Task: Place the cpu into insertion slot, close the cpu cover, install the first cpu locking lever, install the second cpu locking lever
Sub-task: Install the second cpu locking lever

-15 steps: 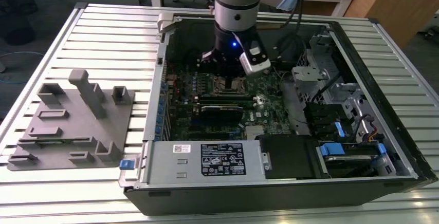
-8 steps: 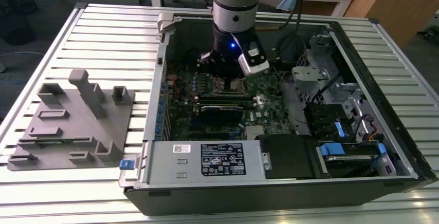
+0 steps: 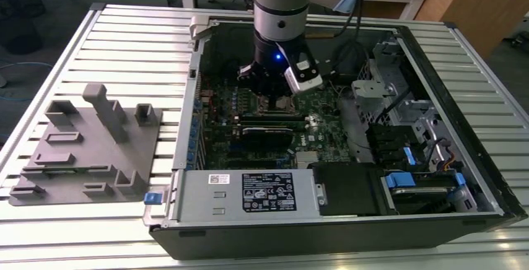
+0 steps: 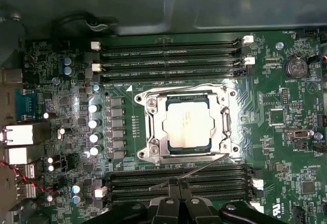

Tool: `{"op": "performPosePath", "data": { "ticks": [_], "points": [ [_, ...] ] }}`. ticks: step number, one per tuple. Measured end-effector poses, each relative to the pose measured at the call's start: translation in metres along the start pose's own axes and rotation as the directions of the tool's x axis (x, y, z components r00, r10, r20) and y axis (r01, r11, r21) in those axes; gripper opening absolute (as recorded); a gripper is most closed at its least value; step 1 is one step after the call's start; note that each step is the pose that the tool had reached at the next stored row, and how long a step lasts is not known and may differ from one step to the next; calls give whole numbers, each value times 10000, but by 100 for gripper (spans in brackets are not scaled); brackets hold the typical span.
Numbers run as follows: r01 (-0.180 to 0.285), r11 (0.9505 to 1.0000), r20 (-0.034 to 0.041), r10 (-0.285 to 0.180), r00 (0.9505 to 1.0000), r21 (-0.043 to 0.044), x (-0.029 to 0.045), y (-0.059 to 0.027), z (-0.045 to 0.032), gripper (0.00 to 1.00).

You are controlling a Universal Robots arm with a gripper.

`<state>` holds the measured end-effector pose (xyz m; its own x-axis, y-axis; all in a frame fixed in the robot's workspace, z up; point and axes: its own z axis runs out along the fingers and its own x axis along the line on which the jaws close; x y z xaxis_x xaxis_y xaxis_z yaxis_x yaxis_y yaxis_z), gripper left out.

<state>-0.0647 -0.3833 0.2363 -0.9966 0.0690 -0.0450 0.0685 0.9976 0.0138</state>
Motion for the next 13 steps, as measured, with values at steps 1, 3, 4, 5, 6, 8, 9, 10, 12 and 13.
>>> {"op": "performPosePath", "data": {
  "ticks": [1, 3, 4, 5, 6, 8, 9, 10, 12, 13],
  "points": [
    [0, 10000, 0, 0, 10000, 1, 3, -4, 0, 10],
    [1, 10000, 1, -1, 10000, 1, 10, -11, 2, 10],
    [1, 10000, 1, -1, 10000, 1, 13, -14, 2, 10],
    [1, 10000, 3, -1, 10000, 0, 16, -18, 3, 10],
    [2, 10000, 2, -2, 10000, 1, 20, -21, 3, 10],
    [2, 10000, 4, -2, 10000, 1, 27, -29, 5, 10],
    [3, 10000, 4, -3, 10000, 1, 30, -32, 5, 10],
    [3, 10000, 4, -3, 10000, 0, 33, -36, 6, 10],
    [3, 10000, 5, -3, 10000, 0, 40, -43, 8, 10],
    [3, 10000, 6, -3, 10000, 0, 43, -46, 8, 10]
  ]
}}
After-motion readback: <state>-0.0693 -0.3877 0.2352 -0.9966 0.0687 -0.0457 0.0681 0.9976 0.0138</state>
